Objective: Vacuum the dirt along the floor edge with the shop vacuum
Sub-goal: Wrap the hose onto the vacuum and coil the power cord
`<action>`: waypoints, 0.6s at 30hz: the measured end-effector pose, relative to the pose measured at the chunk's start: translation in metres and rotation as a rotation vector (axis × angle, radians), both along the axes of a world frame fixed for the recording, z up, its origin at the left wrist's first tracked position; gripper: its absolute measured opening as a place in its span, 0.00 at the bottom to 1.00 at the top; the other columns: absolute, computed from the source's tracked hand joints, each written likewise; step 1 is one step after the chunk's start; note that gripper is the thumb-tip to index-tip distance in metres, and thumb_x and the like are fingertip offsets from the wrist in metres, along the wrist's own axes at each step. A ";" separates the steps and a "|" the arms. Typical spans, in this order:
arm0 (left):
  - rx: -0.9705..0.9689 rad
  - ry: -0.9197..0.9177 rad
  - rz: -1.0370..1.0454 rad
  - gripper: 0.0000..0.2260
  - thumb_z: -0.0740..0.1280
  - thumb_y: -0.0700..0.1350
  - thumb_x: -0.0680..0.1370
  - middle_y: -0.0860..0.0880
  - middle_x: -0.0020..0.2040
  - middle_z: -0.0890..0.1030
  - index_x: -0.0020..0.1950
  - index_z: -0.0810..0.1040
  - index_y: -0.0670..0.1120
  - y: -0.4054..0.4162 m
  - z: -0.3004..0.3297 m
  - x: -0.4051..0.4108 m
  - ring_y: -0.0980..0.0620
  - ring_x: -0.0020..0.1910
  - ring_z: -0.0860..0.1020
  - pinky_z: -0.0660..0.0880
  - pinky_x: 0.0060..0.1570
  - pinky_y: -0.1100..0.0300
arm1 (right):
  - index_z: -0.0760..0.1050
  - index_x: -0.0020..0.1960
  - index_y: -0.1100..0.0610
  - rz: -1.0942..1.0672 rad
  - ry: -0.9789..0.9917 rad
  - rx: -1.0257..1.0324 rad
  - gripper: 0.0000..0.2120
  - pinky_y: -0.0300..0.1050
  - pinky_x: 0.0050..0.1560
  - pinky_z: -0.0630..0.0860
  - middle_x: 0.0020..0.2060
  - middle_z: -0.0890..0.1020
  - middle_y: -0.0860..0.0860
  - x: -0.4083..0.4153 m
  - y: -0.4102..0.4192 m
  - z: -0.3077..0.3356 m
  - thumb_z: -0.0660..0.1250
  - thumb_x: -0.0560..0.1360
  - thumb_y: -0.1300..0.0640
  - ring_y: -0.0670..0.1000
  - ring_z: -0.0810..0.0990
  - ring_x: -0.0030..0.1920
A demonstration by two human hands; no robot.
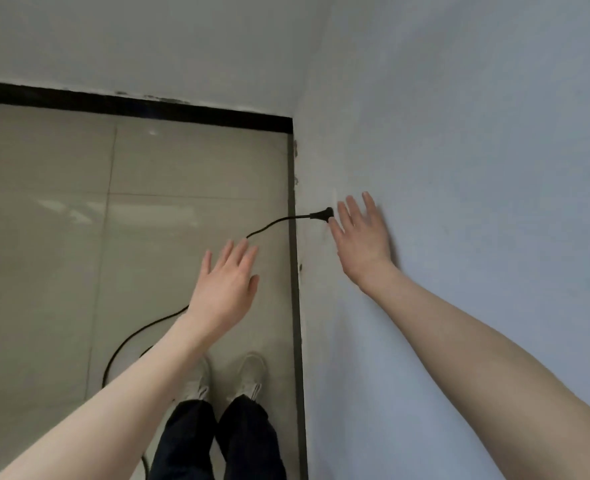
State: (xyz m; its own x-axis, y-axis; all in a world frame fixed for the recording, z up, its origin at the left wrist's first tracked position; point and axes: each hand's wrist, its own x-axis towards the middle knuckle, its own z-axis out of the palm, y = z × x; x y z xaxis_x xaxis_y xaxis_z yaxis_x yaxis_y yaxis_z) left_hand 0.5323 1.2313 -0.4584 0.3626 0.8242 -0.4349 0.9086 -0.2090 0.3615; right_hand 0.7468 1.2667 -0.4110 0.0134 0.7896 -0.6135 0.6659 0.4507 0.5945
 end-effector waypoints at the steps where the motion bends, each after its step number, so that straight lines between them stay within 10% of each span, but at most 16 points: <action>1: -0.001 -0.008 -0.038 0.23 0.52 0.46 0.83 0.49 0.79 0.51 0.78 0.51 0.48 0.015 -0.021 0.011 0.48 0.77 0.47 0.46 0.74 0.46 | 0.43 0.79 0.58 0.046 -0.051 -0.012 0.30 0.64 0.72 0.34 0.78 0.45 0.59 0.004 0.012 -0.014 0.48 0.82 0.48 0.60 0.40 0.78; 11: 0.084 -0.164 -0.184 0.24 0.54 0.48 0.83 0.46 0.76 0.60 0.78 0.52 0.45 0.111 -0.135 0.121 0.48 0.76 0.56 0.46 0.73 0.48 | 0.37 0.78 0.58 0.172 -0.425 -0.052 0.37 0.71 0.67 0.32 0.78 0.39 0.60 0.033 0.058 -0.087 0.43 0.81 0.36 0.64 0.37 0.77; 18: 0.098 -0.369 -0.116 0.11 0.57 0.45 0.83 0.44 0.50 0.80 0.57 0.76 0.42 0.132 -0.163 0.149 0.43 0.48 0.78 0.64 0.53 0.57 | 0.36 0.78 0.57 0.169 -0.444 -0.019 0.38 0.73 0.66 0.31 0.78 0.39 0.59 0.037 0.064 -0.099 0.45 0.80 0.34 0.64 0.36 0.76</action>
State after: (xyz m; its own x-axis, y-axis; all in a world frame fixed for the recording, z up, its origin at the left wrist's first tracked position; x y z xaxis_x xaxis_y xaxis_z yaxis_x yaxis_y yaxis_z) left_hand 0.6816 1.3629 -0.6213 0.5732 0.7995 -0.1796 0.6896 -0.3523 0.6328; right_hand 0.7834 1.3311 -0.5105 0.1498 0.7919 -0.5920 0.2657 0.5445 0.7955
